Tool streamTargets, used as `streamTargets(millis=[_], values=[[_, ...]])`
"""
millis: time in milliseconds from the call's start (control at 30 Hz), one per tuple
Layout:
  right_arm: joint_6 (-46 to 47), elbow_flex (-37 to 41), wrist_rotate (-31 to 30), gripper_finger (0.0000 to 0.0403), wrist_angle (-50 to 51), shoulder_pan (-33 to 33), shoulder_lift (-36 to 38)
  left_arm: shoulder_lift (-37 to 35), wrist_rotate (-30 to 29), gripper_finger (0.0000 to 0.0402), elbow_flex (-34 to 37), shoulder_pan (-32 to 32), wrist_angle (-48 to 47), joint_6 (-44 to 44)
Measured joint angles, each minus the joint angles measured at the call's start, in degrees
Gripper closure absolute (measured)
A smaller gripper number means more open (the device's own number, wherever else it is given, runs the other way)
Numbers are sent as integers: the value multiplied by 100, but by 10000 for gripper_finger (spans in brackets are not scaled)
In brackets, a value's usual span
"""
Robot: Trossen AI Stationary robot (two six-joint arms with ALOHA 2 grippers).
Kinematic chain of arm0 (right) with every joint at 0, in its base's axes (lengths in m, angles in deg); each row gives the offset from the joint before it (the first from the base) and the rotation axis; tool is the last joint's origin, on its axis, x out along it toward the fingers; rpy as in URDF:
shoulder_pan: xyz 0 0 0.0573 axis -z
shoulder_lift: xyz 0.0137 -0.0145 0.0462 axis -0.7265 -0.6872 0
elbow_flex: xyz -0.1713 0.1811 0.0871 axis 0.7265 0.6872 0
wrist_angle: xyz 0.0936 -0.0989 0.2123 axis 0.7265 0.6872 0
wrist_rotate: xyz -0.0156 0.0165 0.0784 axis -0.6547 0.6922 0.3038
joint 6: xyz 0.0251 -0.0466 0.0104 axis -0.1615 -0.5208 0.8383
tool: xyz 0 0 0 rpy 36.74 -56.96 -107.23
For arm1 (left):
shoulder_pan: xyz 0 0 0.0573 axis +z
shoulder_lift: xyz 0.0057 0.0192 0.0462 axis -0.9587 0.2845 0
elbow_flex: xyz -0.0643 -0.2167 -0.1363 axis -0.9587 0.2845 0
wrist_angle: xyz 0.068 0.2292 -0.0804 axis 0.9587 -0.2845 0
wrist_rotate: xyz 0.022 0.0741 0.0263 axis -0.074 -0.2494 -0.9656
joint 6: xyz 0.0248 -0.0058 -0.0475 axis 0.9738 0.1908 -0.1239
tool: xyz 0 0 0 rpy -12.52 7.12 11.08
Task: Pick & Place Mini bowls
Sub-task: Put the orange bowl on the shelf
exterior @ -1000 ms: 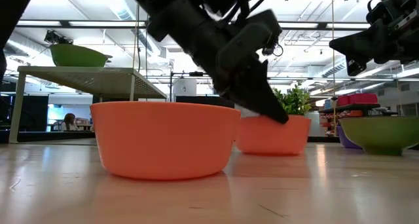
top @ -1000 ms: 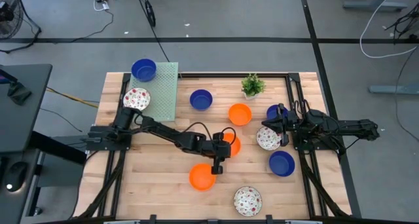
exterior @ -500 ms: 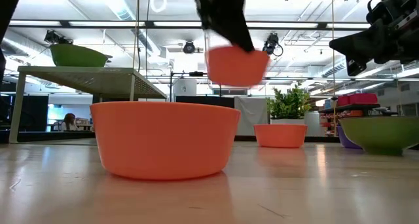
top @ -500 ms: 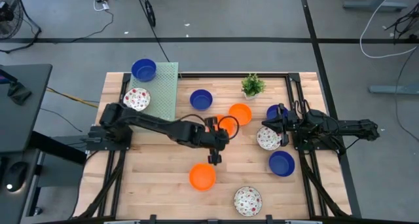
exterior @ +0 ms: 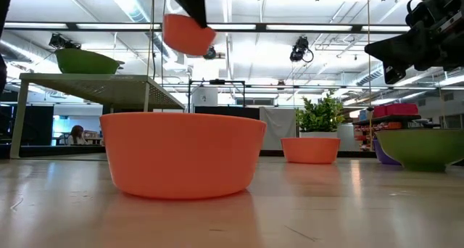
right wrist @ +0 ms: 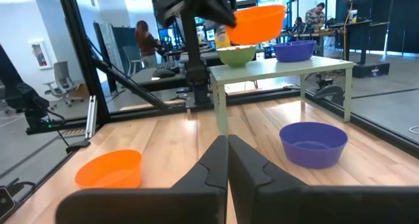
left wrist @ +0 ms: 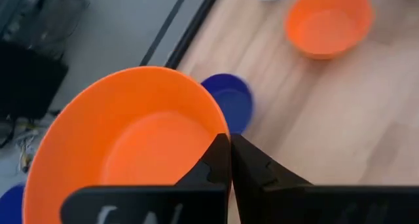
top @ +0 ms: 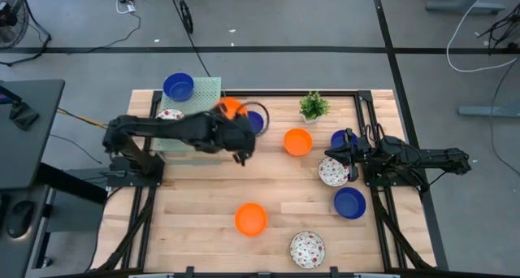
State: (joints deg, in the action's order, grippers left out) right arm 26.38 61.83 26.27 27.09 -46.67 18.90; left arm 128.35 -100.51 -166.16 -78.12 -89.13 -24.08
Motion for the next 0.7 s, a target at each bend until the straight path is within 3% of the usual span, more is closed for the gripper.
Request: streamTargets(millis=[700], values=[[0, 0, 2, 392, 0, -2, 0, -373, -479, 397, 8, 378, -227, -307]])
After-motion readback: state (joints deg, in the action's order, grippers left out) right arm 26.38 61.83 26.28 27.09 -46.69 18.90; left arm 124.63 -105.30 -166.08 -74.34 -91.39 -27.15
